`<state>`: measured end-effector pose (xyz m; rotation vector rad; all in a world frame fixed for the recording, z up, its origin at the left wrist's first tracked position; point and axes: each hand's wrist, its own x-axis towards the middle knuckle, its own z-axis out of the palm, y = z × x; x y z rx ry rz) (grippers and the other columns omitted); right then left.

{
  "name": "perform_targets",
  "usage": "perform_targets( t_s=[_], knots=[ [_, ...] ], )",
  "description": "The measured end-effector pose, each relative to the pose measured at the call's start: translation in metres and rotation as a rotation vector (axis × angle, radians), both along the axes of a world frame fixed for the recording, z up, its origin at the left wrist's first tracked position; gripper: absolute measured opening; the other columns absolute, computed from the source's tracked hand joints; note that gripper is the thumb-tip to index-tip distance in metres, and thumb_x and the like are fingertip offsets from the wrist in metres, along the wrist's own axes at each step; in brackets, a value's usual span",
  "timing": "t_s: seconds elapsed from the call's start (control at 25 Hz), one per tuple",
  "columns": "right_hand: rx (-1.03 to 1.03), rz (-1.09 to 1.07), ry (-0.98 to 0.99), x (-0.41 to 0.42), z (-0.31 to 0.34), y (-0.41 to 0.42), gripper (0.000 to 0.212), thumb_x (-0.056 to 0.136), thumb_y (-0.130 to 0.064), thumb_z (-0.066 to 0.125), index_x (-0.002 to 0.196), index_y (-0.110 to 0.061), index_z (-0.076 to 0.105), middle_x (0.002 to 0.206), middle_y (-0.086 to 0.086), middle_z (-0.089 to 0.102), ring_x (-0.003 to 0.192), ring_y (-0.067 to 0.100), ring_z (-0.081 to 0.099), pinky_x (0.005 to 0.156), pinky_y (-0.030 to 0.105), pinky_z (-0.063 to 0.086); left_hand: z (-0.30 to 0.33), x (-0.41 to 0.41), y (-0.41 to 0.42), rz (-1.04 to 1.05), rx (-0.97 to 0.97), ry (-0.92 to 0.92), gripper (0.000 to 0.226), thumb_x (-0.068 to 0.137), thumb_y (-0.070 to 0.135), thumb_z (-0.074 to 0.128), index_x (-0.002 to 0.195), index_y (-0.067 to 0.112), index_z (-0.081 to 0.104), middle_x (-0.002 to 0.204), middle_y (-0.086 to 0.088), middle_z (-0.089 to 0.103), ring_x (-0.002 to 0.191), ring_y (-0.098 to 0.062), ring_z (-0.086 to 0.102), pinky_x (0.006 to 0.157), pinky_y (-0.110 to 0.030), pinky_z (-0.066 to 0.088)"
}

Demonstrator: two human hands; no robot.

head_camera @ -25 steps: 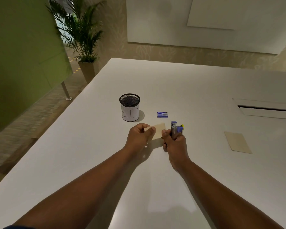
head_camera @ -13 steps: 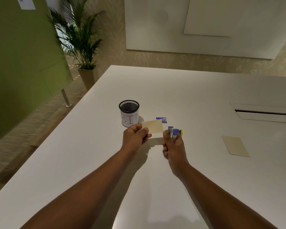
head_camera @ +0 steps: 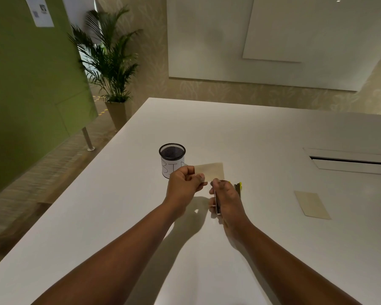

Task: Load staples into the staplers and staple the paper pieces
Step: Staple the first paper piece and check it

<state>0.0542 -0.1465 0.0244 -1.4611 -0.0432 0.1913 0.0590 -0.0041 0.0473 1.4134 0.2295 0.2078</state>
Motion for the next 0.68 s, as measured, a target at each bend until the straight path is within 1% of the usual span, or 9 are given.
perform_targets(
  t_s=[0.12,0.2,0.32,0.44,0.48,0.52,0.6,0.68],
  knots=[
    [0.002,-0.001,-0.001,0.006,0.008,-0.001,0.054,0.082,-0.056,0.069,0.106,-0.008,0.068,0.075,0.001,0.07,0.067,0.011,0.065,0.066,0.031,0.055,0.003,-0.003,0.0,-0.014,0.04,-0.029,0.008,0.095,0.004,0.068,0.101,0.008,0.068,0.09,-0.007,0.078,0.08,-0.017,0.077,0.075,-0.025,0.061],
    [0.052,0.003,-0.004,0.01,0.012,-0.001,0.052,0.077,-0.05,0.073,0.106,-0.007,0.069,0.079,0.003,0.069,0.071,0.011,0.065,0.066,0.03,0.056,0.006,-0.004,0.001,-0.012,0.036,-0.039,0.01,0.095,0.004,0.067,0.1,0.012,0.068,0.091,-0.005,0.079,0.079,-0.016,0.077,0.075,-0.026,0.061],
    [0.164,0.038,-0.011,0.011,0.014,-0.003,0.037,0.08,-0.034,0.077,0.11,-0.012,0.07,0.085,0.004,0.069,0.076,0.014,0.065,0.063,0.03,0.054,0.008,-0.007,0.003,-0.036,0.06,-0.05,0.009,0.096,0.003,0.066,0.102,0.009,0.068,0.091,-0.006,0.079,0.076,-0.013,0.075,0.074,-0.024,0.061],
    [0.205,0.073,0.03,0.011,0.018,-0.005,0.026,0.089,-0.019,0.074,0.114,-0.014,0.07,0.088,0.001,0.075,0.076,0.013,0.068,0.069,0.031,0.056,0.009,-0.009,0.001,-0.085,0.117,-0.043,0.009,0.096,0.004,0.066,0.105,0.007,0.069,0.094,-0.008,0.08,0.079,-0.015,0.076,0.075,-0.025,0.061],
    [0.215,0.081,0.049,0.011,0.02,-0.005,0.028,0.089,-0.019,0.074,0.116,-0.013,0.07,0.091,0.001,0.076,0.077,0.013,0.068,0.072,0.032,0.056,0.009,-0.01,0.0,-0.093,0.126,-0.04,0.009,0.096,0.004,0.066,0.104,0.009,0.07,0.093,-0.005,0.081,0.081,-0.015,0.076,0.075,-0.025,0.061],
    [0.22,0.086,0.062,0.011,0.022,-0.006,0.034,0.085,-0.022,0.076,0.117,-0.012,0.07,0.095,0.002,0.076,0.08,0.014,0.068,0.073,0.032,0.056,0.009,-0.01,0.0,-0.1,0.129,-0.038,0.009,0.096,0.004,0.066,0.103,0.01,0.07,0.091,-0.003,0.081,0.081,-0.014,0.077,0.076,-0.024,0.062],
    [0.214,0.081,0.063,0.011,0.024,-0.005,0.053,0.074,-0.031,0.08,0.121,-0.01,0.069,0.102,0.005,0.076,0.086,0.019,0.067,0.073,0.032,0.056,0.01,-0.011,-0.002,-0.109,0.128,-0.041,0.01,0.096,0.004,0.066,0.102,0.011,0.071,0.09,0.0,0.081,0.081,-0.013,0.077,0.075,-0.023,0.062],
    [0.218,0.066,0.062,0.012,0.023,-0.004,0.06,0.069,-0.036,0.082,0.121,-0.01,0.069,0.107,0.008,0.076,0.089,0.021,0.067,0.071,0.032,0.056,0.01,-0.012,-0.003,-0.104,0.12,-0.043,0.01,0.096,0.004,0.067,0.102,0.01,0.071,0.091,-0.003,0.081,0.082,-0.014,0.077,0.075,-0.023,0.062]
  ],
)
